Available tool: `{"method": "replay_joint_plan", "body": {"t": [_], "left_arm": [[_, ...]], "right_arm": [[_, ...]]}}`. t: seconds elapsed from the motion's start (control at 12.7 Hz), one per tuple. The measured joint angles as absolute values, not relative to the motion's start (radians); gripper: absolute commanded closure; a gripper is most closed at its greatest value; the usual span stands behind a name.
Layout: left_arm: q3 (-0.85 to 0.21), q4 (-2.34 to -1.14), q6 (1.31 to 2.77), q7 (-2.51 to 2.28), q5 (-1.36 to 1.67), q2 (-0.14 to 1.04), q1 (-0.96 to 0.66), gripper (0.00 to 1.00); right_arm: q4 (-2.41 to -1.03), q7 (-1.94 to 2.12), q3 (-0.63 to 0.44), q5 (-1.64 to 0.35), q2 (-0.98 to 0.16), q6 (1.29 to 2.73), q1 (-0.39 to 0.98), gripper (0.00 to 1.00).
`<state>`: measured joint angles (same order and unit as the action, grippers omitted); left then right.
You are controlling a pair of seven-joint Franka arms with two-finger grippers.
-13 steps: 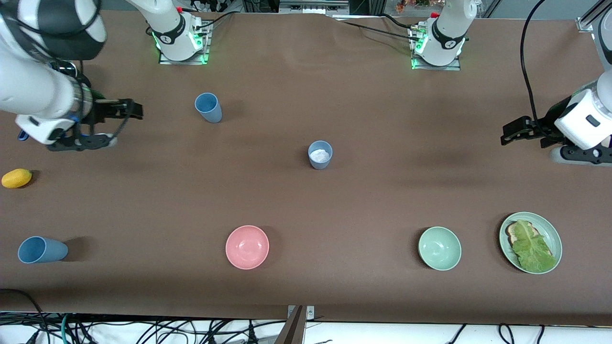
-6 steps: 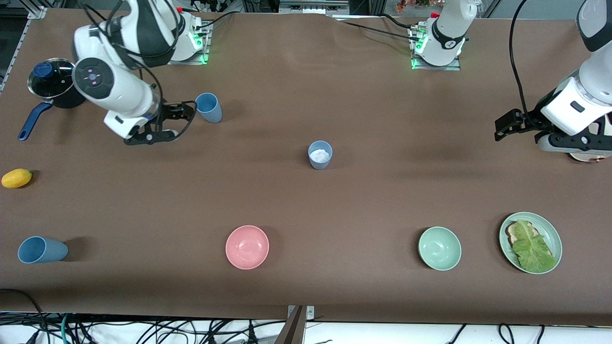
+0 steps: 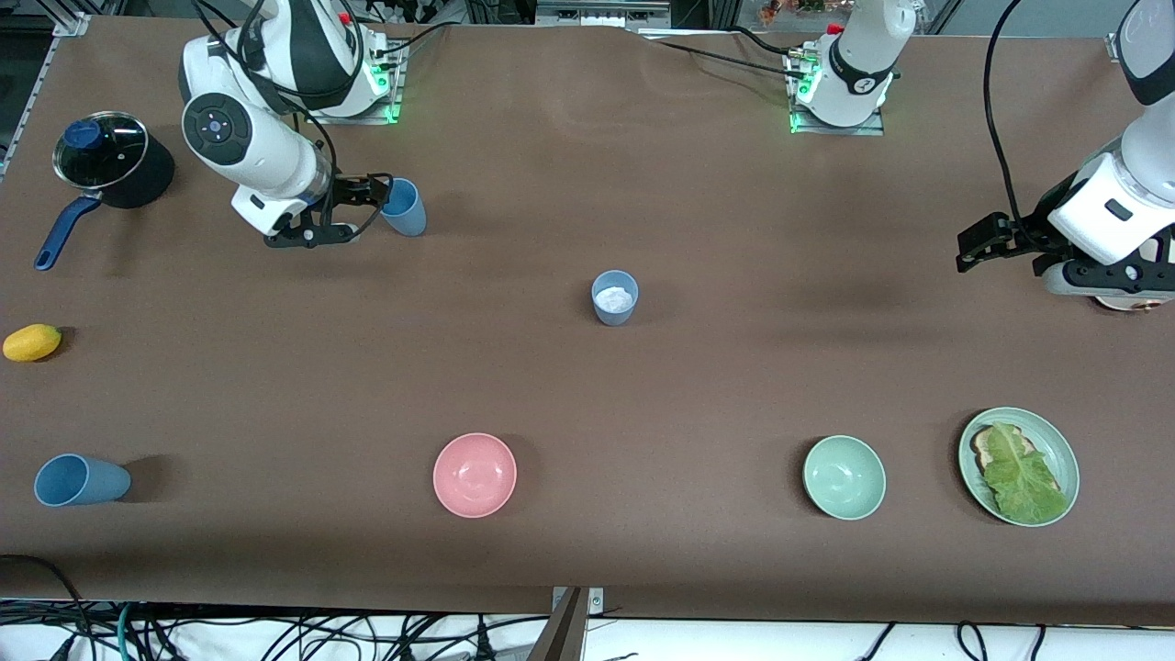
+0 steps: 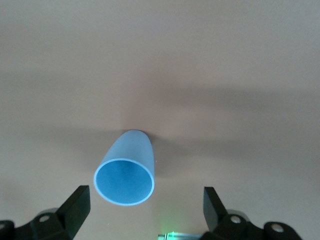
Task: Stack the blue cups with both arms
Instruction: 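Reach the right gripper to the other blue cup, then grasp the blue cup's rim with the right gripper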
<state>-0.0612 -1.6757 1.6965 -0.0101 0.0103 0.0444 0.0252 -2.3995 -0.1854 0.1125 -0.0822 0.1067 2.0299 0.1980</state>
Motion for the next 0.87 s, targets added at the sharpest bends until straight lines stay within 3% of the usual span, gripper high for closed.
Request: {"method": "replay_joint_plan", "body": {"t": [0.4,0.87], "left_arm": [[-0.061,-1.675,1.676,-0.01,0.01,0.044,0.025,0.0],[-0.062,-1.675,1.671,-0.01,0.01,0.044,0.024,0.0]], "right_arm": [[-2.57,-0.187,0.113,-0.083,0.142,2.196,0.198,0.01],[-2.647,-0.188,0.116,-0.084,0.143,2.302,0.198,0.13]]}}
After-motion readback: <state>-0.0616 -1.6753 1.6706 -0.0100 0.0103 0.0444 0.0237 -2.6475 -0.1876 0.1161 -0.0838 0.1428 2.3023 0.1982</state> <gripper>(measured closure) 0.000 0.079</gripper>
